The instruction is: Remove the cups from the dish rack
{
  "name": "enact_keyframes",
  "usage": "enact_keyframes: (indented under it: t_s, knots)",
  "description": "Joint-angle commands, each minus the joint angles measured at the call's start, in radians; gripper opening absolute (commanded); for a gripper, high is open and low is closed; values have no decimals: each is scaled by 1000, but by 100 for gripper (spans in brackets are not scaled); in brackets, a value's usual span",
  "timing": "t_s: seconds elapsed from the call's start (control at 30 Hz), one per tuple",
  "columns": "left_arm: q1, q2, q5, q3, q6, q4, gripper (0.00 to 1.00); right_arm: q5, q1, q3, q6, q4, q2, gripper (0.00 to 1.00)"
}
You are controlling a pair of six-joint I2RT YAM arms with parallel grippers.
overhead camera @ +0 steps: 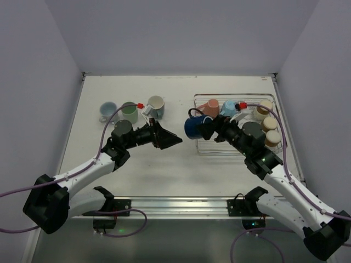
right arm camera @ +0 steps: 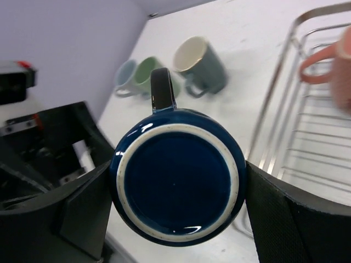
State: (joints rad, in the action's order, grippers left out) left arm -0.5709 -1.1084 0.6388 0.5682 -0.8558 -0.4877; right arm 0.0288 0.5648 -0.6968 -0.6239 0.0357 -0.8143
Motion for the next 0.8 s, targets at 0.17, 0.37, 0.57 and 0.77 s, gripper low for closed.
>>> enact_keyframes:
  t_s: [0.17,0.37,0.57,0.77]
  knots:
    - [-70,-76,32,-10,-189,-416,77,341,12,69,-267,-439,-31,43]
    - [-83,-77,-2,-28,-213,-502,49,405,12,181,-440,-707,-120,42]
    - [-83,-7,-44,-39,-189,-506,0,419,14,229,-548,-859,-187,86]
    - [-81,162,-241,106,85,-12,0,407,-8,253,-533,-846,-157,99]
